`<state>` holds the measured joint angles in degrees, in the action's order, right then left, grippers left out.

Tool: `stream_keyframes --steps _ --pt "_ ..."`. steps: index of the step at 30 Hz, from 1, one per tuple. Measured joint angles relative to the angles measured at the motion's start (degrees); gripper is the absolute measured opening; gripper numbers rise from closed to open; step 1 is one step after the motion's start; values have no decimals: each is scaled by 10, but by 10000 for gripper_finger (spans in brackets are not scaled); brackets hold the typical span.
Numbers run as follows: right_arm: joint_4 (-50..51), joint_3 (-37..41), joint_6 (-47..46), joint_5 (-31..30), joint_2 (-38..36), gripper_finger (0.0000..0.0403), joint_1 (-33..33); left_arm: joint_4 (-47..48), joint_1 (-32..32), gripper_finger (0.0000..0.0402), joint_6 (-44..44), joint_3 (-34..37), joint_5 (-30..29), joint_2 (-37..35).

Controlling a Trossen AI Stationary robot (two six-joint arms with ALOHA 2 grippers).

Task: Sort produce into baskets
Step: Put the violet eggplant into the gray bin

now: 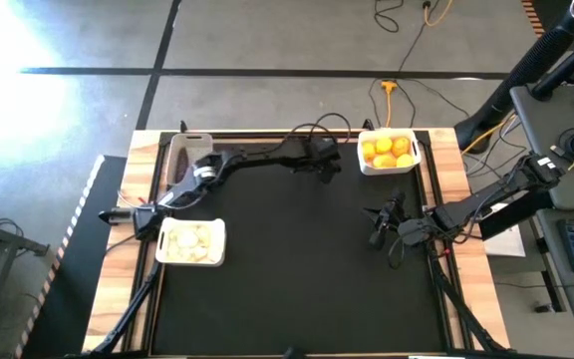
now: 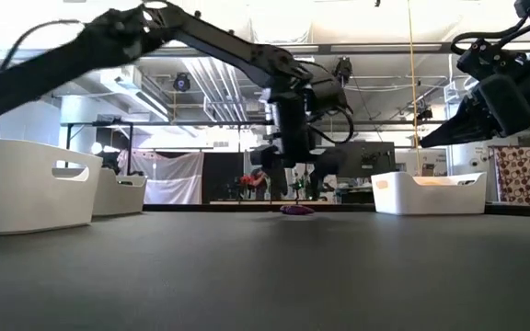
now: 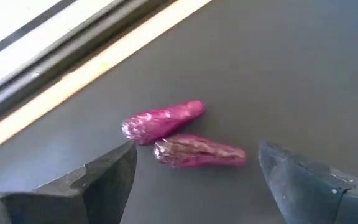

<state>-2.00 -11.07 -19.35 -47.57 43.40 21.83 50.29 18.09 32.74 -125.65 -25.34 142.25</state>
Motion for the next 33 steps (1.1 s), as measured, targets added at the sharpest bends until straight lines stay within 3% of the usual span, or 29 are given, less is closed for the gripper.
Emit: stream_keyframes --steps 3,6,19,25,30,33 --pt "0 1 0 0 0 43 0 81 0 318 5 -93 -13 50" --pt "0 1 0 0 0 43 0 66 -4 317 -4 -58 -41 44" --pt "0 2 0 0 0 43 -1 37 -30 288 -95 -41 -2 24" --pt "0 2 0 0 0 43 -1 -1 -29 263 -144 -40 51 24" --pt "0 2 0 0 0 43 -1 -13 -23 260 -131 -40 164 25" --pt "0 2 0 0 0 43 -1 -15 -22 260 -129 -40 157 28"
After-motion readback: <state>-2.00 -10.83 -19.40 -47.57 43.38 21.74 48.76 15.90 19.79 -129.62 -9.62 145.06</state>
